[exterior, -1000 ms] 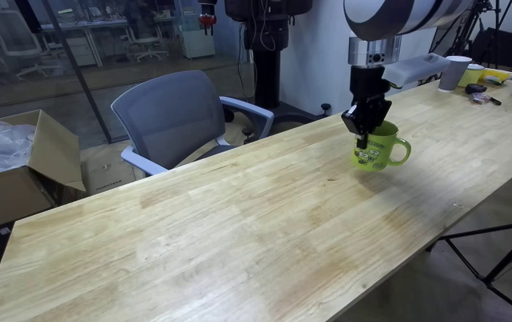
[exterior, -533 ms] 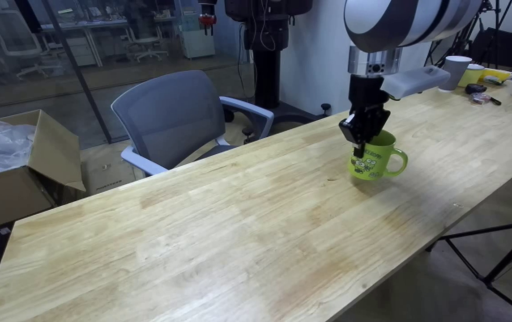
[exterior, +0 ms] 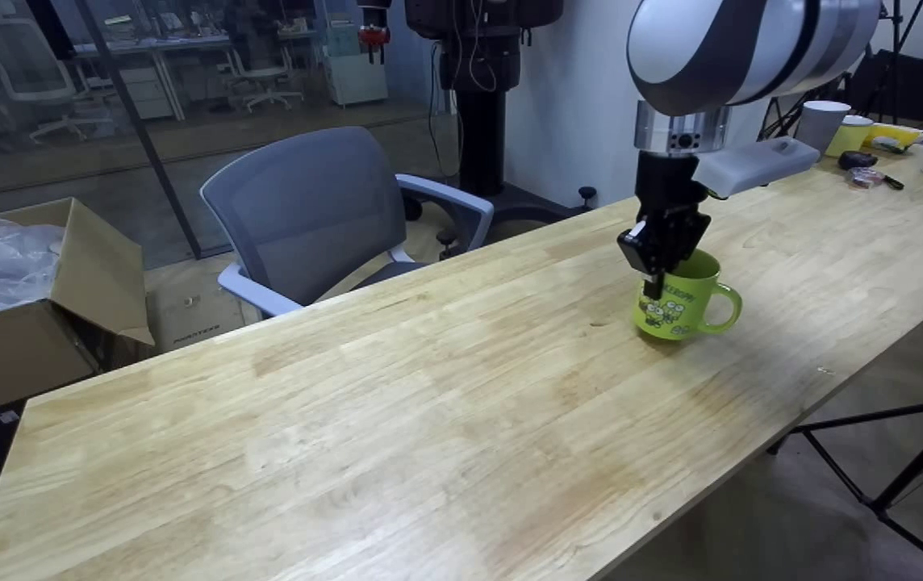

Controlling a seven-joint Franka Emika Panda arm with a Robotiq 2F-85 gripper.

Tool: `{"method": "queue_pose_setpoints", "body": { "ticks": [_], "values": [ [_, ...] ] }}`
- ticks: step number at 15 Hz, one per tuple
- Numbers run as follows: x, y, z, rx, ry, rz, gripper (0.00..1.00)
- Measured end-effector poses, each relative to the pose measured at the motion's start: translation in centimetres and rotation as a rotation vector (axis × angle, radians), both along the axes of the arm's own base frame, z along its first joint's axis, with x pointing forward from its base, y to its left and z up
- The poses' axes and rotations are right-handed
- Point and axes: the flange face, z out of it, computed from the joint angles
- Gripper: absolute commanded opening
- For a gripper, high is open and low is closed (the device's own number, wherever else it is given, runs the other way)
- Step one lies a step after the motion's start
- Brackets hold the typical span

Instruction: Pick up the cup and move it to the right twice.

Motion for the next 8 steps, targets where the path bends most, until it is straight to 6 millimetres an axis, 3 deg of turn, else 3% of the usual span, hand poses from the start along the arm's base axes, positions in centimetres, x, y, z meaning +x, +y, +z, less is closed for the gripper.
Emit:
{"method": "queue_pose_setpoints", "body": {
  "ticks": [8],
  "values": [
    [-0.5, -0.3, -1.5, -0.001, 0.02, -0.005, 0.02]
  ]
}}
